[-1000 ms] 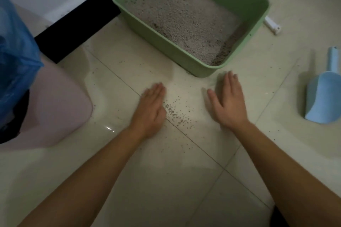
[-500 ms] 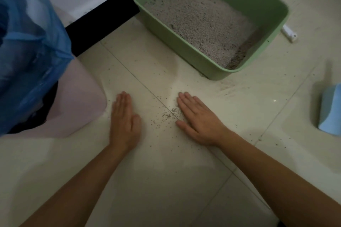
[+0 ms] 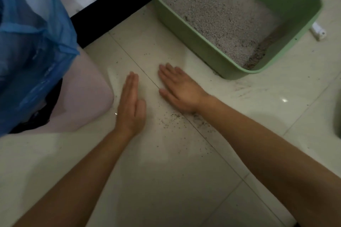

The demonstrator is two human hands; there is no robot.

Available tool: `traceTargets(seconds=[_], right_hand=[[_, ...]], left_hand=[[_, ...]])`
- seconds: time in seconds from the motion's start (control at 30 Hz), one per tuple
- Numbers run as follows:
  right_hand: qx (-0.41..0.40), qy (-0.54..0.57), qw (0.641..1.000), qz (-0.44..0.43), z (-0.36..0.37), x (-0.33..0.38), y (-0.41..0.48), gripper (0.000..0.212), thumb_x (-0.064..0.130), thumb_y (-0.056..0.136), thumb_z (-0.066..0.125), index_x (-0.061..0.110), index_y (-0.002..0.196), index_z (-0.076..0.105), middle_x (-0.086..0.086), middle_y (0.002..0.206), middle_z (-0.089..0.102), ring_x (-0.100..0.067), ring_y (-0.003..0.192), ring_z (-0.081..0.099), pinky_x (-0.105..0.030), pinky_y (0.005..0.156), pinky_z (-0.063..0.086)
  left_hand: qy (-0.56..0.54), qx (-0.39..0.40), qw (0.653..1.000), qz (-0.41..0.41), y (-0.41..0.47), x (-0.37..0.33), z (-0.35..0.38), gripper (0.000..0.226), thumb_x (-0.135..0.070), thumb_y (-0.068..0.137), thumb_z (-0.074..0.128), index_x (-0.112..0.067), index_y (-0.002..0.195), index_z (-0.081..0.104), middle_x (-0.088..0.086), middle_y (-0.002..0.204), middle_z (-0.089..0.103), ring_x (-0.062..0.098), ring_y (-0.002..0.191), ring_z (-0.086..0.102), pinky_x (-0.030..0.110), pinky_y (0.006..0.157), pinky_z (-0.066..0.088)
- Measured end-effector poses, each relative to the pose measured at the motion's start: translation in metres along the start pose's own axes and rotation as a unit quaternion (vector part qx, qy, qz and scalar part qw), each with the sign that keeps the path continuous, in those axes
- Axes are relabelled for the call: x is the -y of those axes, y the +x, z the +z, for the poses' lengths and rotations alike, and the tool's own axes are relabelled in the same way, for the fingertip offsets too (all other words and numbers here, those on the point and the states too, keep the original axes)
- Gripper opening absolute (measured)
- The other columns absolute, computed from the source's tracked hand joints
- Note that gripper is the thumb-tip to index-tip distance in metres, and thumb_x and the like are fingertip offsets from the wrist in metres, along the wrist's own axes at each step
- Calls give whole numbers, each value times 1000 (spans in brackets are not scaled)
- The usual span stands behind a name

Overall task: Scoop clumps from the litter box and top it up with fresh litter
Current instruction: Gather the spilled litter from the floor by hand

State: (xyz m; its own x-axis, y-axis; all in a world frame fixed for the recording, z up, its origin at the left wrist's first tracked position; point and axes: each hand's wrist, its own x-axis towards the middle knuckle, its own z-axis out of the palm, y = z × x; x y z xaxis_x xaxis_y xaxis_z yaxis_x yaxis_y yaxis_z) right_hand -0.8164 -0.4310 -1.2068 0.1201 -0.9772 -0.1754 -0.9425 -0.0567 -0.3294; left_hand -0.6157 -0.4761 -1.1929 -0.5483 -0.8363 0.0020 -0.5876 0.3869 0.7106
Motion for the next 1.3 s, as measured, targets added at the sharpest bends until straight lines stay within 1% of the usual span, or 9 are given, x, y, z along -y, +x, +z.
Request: traceTargets(seconds=[0.1,0.23,0.4,0.5,0.6,0.77,0.9,1.07,1.3], right_hand=[[24,7,998,-52,14,13,-53,66,50,105,17,12,158,5,-6,165,-1,-17,152,-7,-35,124,-1],[51,9,996,-67,24,25,-106,65,48,106,19,11,158,8,-4,166,2,-14,152,-6,-34,124,0],[-56,71,991,102,6,-8,-136,62,46,106,24,14,158,13,-3,165,8,-12,152,2,-30,124,3],[-69,64,978,186,0,-34,-142,67,53,104,22,15,158,9,-5,166,5,-13,152,0,-30,124,2],[-34,49,981,187,5,-25,-131,76,60,102,20,14,158,-1,-6,166,-5,-15,152,-9,-34,124,-1],[-4,1,995,101,25,28,-113,83,65,99,19,10,157,-3,-10,165,-8,-19,151,-14,-41,124,2],[-15,12,998,62,36,50,-121,84,65,99,23,10,158,-3,-8,165,-10,-17,151,-14,-40,124,4],[-116,45,964,235,34,29,-168,75,56,102,26,13,158,-2,-6,165,-9,-16,151,-13,-38,124,-1],[-185,63,814,546,43,-13,-238,84,64,97,13,6,157,1,-15,165,-2,-24,152,-6,-44,124,1]], left_hand=[[60,0,998,-26,56,9,-3,67,-27,89,18,-6,152,20,12,162,11,19,150,6,32,122,1],[129,81,988,-21,105,1,15,69,-31,88,10,-7,153,19,12,162,12,23,150,5,36,121,-2],[31,160,982,93,56,-37,54,68,-36,92,12,-4,150,29,12,158,23,20,148,15,25,119,-3],[-67,194,974,100,6,-47,55,59,-31,94,22,-9,146,39,5,154,34,11,146,23,24,121,7],[-136,134,980,49,-25,-41,35,58,-30,90,28,-9,140,48,3,148,44,10,141,35,28,120,21],[-1,-65,996,-60,-57,1,-1,65,-24,89,23,-3,150,30,8,158,25,16,148,18,37,122,10],[83,-66,992,-69,-70,13,0,70,-27,86,21,1,150,24,18,158,23,24,148,15,39,122,0],[30,6,998,-47,-59,-26,49,75,-35,87,17,2,152,16,17,160,15,17,148,8,33,122,-2],[-176,136,975,-7,-65,-101,86,66,-25,90,30,-13,154,20,-4,161,17,-3,145,10,24,121,8]])
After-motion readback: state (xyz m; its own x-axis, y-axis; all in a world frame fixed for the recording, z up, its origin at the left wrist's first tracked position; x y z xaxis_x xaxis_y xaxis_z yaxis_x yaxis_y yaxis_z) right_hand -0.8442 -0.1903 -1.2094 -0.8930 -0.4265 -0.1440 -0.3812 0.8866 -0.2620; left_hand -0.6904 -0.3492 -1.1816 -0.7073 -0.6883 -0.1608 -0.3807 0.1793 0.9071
